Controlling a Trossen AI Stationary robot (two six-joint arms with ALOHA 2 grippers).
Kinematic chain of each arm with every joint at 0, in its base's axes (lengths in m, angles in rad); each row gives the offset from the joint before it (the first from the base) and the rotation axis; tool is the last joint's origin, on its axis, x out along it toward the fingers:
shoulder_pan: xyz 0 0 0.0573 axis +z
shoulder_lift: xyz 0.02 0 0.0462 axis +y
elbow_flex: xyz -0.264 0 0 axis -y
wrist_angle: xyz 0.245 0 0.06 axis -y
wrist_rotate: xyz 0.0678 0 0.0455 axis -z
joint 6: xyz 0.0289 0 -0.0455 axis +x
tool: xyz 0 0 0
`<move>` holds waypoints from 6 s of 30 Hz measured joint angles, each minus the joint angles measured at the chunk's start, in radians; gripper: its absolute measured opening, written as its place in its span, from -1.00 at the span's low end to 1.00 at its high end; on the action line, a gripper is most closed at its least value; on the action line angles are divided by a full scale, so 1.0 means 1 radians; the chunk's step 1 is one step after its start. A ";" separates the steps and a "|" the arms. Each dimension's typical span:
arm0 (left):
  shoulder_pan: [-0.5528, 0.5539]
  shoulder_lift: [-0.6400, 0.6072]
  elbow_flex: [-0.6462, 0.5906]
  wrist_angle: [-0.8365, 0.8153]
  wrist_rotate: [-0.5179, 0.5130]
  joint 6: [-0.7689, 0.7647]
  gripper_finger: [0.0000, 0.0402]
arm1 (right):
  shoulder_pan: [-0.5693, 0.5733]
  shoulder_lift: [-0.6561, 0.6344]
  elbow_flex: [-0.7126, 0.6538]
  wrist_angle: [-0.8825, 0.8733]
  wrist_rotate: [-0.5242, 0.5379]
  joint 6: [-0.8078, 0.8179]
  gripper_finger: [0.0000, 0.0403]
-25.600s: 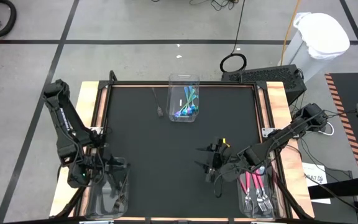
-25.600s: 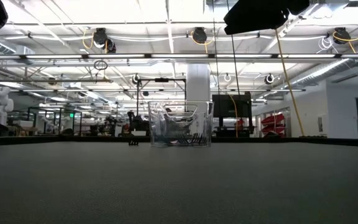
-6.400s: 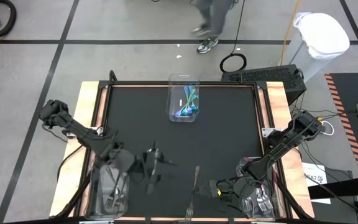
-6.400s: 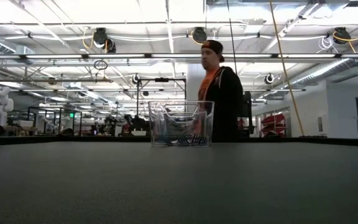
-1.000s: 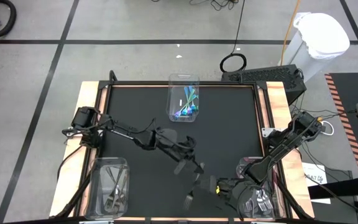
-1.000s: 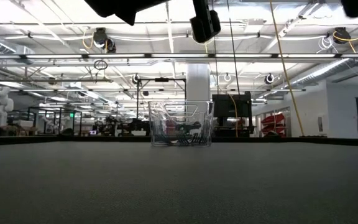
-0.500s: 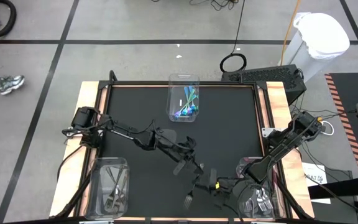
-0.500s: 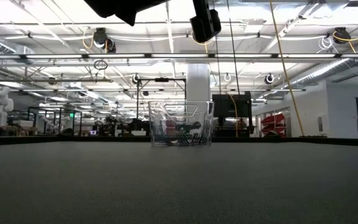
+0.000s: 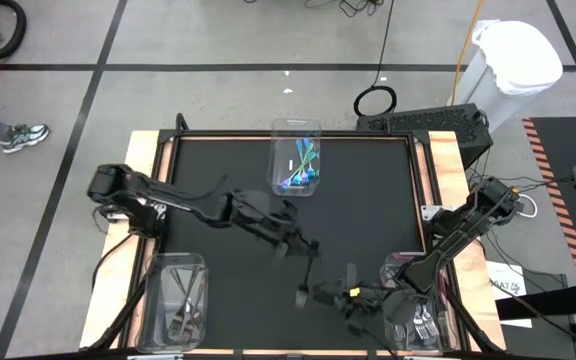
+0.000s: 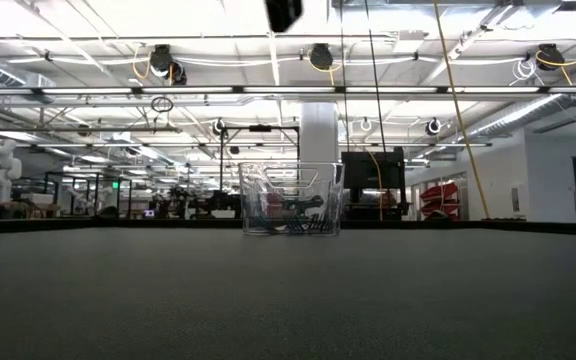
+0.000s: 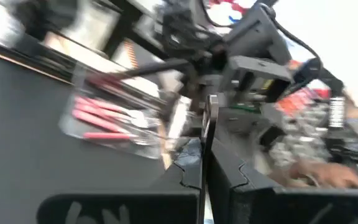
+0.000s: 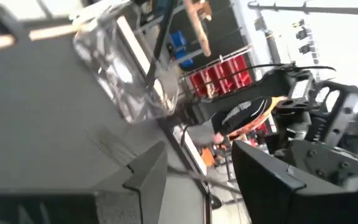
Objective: Sort silverware by color (type)
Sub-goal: Put the black fork into the bottom left transparent bin, then return to Home Position
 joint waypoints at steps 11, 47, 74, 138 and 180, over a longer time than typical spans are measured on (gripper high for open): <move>-0.065 -0.256 0.000 -0.395 -0.289 0.064 -0.99 | 0.092 -0.038 0.000 0.093 0.138 -0.042 -0.13; -0.541 -0.916 -0.386 -0.905 -0.737 -0.488 -0.99 | 0.124 -0.037 0.000 0.123 0.187 -0.066 -0.13; -0.949 -0.651 -0.403 -1.040 -0.920 -0.610 -0.93 | 0.121 -0.037 -0.001 0.123 0.186 -0.065 -0.13; -0.770 -0.444 -0.398 -1.119 -1.030 -0.535 -0.05 | 0.090 -0.053 -0.001 0.141 0.190 0.100 -0.19; -0.027 -0.472 -0.451 -0.111 -0.599 0.798 -0.94 | -0.057 -0.630 -0.339 -0.612 -0.148 0.952 -1.00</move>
